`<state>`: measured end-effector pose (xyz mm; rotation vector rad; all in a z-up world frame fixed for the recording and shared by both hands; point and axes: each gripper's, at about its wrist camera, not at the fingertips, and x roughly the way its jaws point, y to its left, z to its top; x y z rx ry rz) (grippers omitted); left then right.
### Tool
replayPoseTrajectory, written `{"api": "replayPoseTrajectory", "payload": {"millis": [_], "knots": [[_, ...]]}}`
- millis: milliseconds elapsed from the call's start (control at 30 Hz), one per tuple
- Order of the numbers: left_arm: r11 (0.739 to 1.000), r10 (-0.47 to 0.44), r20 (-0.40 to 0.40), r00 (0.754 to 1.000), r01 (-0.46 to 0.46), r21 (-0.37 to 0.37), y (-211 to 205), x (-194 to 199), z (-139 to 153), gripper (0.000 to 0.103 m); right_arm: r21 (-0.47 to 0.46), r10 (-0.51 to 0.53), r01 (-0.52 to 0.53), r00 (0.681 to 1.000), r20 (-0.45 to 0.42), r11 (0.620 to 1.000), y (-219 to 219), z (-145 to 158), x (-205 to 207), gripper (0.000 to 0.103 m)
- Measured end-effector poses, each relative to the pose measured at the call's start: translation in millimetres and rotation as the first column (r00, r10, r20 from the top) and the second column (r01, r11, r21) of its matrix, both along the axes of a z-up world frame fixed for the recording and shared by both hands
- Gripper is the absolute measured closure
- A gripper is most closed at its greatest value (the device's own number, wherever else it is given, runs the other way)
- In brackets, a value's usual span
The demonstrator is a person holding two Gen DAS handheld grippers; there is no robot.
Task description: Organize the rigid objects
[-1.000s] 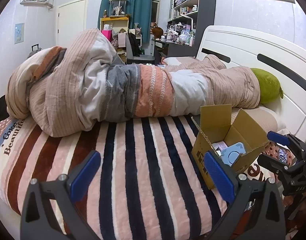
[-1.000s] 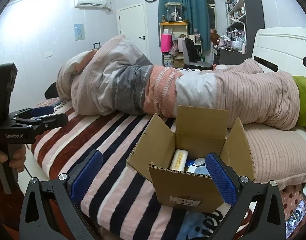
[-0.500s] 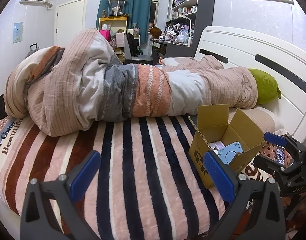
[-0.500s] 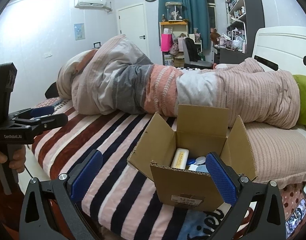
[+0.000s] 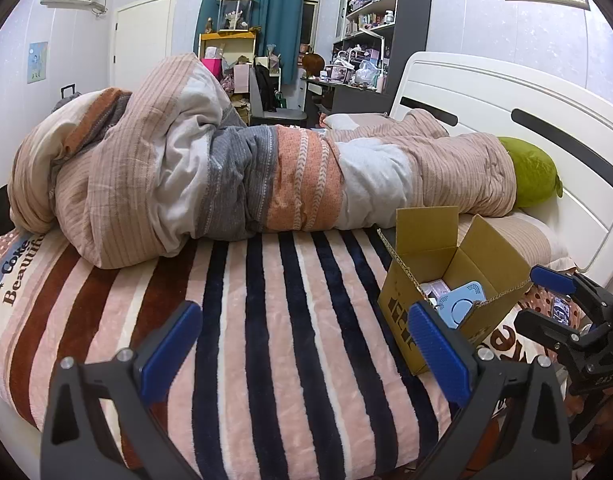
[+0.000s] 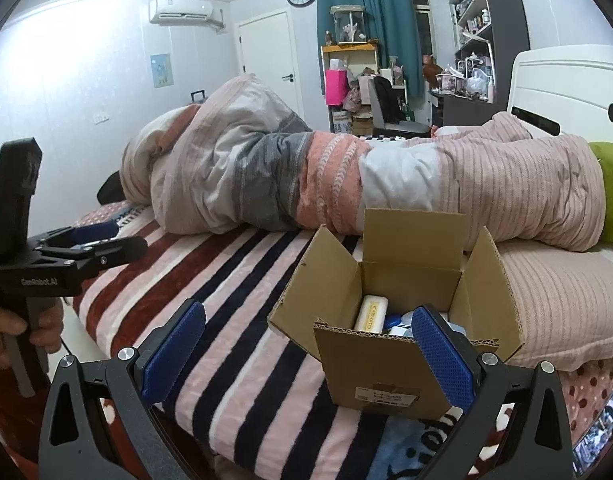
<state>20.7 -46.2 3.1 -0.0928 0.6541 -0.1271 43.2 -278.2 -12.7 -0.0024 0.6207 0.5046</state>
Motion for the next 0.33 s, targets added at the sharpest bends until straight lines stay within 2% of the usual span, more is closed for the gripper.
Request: {"api": "replayPoseTrajectory", "payload": {"millis": [333], "knots": [[1.000, -0.003, 0.000, 1.000, 0.003, -0.003, -0.4, -0.7, -0.6, 0.001, 0.001, 0.009, -0.009, 1.000, -0.003, 1.000, 0.9, 0.6, -1.6, 0.000]]}}
